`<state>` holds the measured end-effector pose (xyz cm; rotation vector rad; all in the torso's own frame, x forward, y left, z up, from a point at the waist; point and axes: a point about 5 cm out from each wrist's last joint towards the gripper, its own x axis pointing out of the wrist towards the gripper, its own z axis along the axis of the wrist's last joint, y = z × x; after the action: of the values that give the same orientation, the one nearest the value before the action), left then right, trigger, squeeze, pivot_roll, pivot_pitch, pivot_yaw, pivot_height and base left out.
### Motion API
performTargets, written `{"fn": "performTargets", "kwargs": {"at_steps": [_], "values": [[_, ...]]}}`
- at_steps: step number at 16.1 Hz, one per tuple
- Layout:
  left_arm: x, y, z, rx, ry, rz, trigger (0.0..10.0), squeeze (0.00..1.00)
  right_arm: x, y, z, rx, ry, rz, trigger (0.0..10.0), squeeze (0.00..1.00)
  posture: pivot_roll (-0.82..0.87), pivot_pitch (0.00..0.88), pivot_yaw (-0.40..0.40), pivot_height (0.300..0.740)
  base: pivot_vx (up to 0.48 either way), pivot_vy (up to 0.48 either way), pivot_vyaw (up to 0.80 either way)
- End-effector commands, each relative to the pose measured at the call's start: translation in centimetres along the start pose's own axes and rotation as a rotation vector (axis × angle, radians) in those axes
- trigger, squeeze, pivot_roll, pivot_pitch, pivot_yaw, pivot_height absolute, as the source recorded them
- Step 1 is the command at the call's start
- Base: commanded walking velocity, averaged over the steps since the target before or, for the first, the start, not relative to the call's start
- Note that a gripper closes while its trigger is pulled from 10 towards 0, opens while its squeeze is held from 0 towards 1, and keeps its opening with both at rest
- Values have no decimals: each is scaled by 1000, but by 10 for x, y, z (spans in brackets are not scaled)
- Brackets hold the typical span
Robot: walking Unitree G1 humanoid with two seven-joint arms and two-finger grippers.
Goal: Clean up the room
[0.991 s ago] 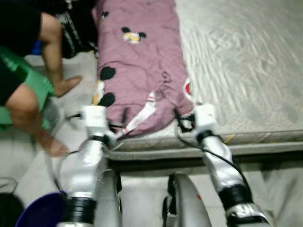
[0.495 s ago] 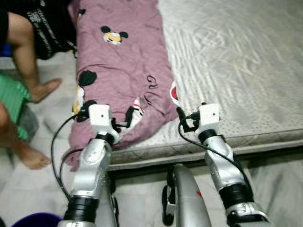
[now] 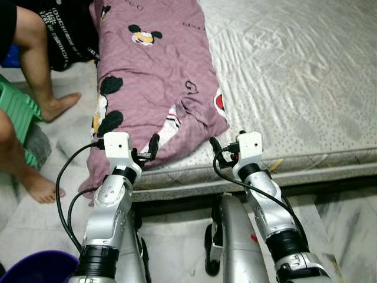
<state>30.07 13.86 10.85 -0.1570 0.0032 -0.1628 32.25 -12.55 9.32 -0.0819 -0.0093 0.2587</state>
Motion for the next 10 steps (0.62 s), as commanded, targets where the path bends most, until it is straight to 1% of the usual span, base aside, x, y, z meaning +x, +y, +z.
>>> {"fn": "performTargets", "kwargs": {"at_steps": [1, 5, 10], "values": [[-2, 1, -5, 7, 25, 9, 10000, 0, -2, 1, -3, -15, 12, 14, 10000, 0, -18, 237, -13, 554, 0, 0, 800], [-1, 1, -5, 7, 27, 6, 10000, 0, -1, 1, -4, -4, 20, 17, 10000, 0, -15, 233, -13, 554, 0, 0, 800], [-4, 1, -5, 14, 29, 10, 10000, 0, 6, 4, -9, 3, 62, 34, 10000, 0, 8, 230, -8, 554, 0, 0, 0]]}}
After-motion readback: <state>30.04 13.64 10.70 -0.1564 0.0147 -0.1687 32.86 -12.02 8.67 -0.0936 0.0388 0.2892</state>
